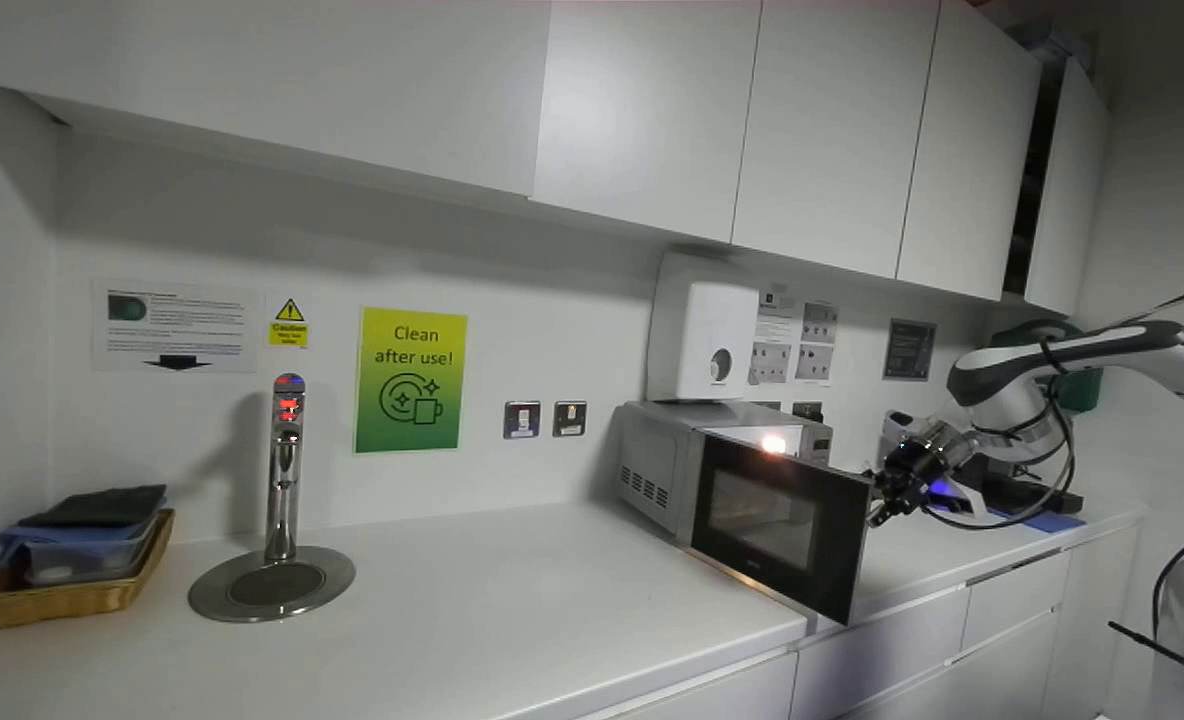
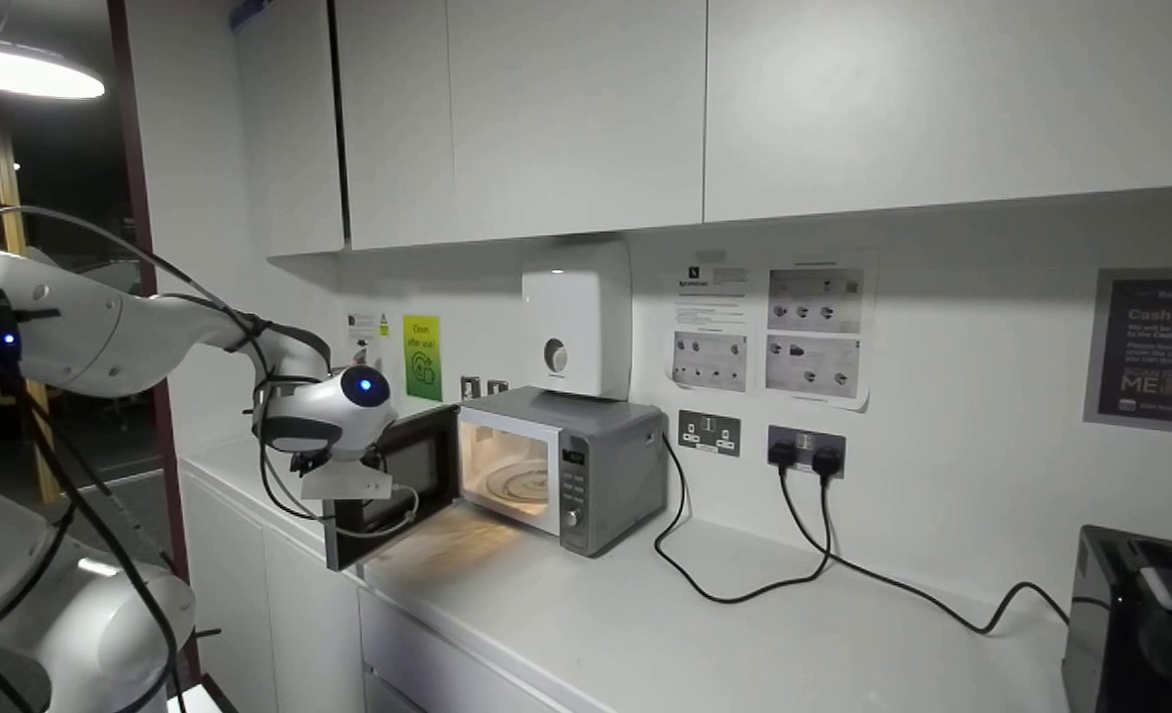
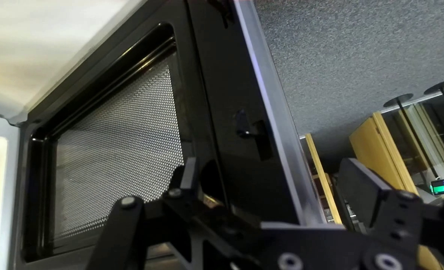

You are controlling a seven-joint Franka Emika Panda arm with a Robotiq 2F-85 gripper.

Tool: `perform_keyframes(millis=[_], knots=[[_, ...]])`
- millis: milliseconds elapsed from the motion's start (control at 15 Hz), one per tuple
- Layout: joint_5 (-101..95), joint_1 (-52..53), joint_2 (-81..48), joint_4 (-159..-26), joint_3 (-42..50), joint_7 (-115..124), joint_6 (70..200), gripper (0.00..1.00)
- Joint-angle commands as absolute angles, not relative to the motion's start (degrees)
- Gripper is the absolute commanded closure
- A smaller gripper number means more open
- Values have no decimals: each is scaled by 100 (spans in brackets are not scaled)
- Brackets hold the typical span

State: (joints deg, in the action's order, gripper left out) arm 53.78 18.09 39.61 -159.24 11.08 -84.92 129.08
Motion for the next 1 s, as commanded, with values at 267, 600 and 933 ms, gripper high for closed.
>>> perform_keyframes(millis=[267, 600, 933], knots=[[5741, 1448, 3941, -15914, 643, -8739, 12501, 0], [5843, 1399, 3950, -15917, 461, -8692, 12446, 0], [5942, 1381, 3940, -15917, 328, -8705, 12472, 0]])
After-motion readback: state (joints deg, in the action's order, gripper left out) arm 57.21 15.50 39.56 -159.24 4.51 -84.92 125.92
